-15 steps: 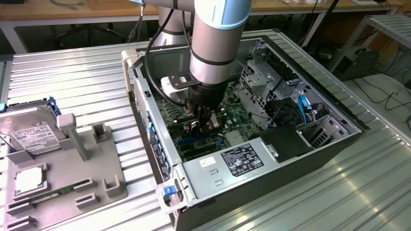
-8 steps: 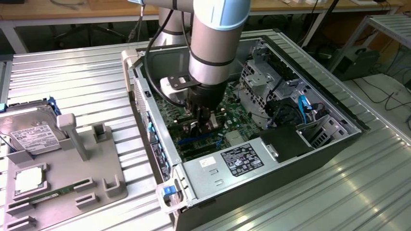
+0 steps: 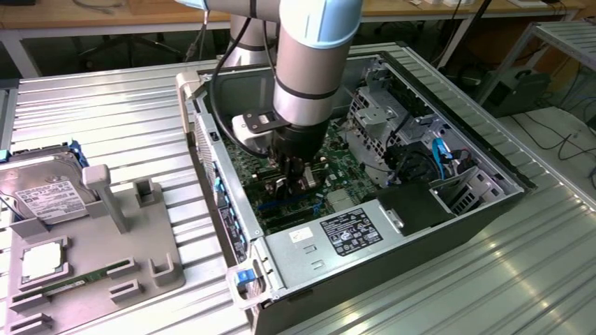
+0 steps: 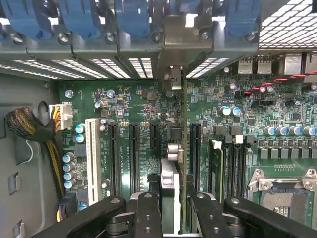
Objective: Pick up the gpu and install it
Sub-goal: 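Insert the gpu into the slot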
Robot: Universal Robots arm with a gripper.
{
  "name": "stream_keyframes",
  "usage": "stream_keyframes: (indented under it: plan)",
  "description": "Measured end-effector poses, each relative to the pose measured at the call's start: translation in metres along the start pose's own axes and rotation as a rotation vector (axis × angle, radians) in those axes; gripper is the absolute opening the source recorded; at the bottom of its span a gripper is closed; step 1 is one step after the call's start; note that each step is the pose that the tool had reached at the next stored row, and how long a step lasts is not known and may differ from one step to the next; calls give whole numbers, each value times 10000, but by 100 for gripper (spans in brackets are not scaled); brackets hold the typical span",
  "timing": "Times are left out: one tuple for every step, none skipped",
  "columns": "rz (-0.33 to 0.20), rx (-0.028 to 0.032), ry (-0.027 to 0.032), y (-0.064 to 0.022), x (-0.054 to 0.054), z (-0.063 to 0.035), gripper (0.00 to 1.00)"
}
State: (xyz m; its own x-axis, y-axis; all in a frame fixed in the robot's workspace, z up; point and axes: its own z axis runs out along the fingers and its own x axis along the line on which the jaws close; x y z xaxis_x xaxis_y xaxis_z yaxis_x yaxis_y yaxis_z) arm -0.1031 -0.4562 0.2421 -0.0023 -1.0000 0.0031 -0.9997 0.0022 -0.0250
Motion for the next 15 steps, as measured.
stream_keyframes:
  plan:
    - [0, 0, 0, 0, 0, 5, 28]
    - [0, 0, 0, 0, 0, 10, 28]
    - [0, -1, 1, 1, 0, 14, 28]
    - [-1, -1, 2, 1, 0, 17, 28]
    - [0, 0, 1, 1, 0, 18, 28]
    - [-1, 1, -1, 1, -1, 20, 28]
    - [0, 2, -2, 1, 0, 21, 28]
    - [-1, 1, -2, 1, 0, 21, 28]
    - [-1, 1, -2, 1, 0, 21, 28]
    - [0, 1, -2, 1, 0, 21, 28]
    - [-1, 1, -2, 1, 0, 21, 28]
    - [0, 2, -2, 1, 0, 21, 28]
    - [-1, 1, -2, 1, 0, 21, 28]
    - [-1, 2, -2, 1, -1, 20, 28]
    - [-1, 3, -6, 0, -1, 15, 28]
